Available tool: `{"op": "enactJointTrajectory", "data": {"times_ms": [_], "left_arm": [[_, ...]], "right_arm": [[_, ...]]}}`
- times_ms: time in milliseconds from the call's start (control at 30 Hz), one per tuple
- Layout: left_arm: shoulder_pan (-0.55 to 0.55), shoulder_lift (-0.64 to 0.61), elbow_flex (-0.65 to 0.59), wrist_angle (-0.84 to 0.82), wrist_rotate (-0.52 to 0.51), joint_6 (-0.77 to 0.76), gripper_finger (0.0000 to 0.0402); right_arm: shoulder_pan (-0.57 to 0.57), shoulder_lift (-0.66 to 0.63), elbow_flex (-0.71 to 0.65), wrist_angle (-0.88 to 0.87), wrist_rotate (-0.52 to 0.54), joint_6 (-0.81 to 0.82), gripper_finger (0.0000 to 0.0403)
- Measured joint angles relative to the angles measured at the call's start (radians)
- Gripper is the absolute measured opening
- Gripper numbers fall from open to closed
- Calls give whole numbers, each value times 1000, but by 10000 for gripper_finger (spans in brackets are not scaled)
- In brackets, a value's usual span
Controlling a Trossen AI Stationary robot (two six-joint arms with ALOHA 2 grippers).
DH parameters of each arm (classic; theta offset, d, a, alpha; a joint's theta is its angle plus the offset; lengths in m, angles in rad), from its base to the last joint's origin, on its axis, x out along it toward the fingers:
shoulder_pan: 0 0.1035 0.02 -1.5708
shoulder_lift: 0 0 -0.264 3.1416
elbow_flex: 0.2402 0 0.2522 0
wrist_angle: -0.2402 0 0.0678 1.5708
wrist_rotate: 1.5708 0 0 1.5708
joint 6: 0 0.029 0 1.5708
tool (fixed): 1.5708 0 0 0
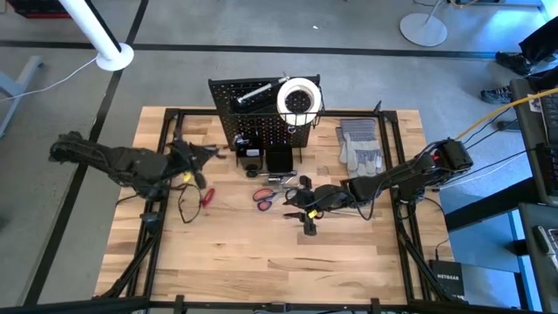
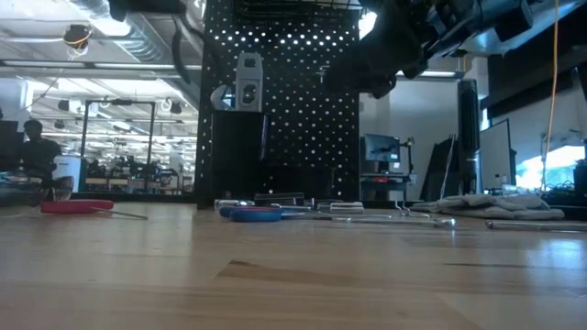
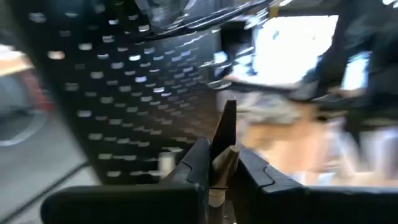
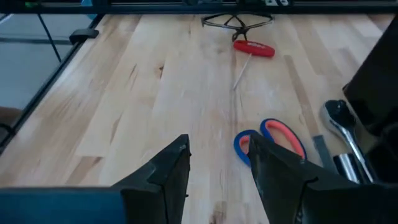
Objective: Hang tools onto peg board
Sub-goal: Put the long nose pliers into the left bin on the pegboard
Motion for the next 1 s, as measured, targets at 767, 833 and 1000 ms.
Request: {"op": "enactJointTrajectory", "data": {"times_ms": [767, 833, 1000], "left_arm": [[476, 301, -1, 209, 526, 21, 20], [487, 329, -1, 206, 529, 21, 20], [496, 411, -1, 202, 528, 33, 20]], "right_arm": [[1, 23, 0, -9, 37, 20, 166], [1, 25, -1, -21, 35, 21, 166], [1, 27, -1, -20, 34, 24, 166]]}}
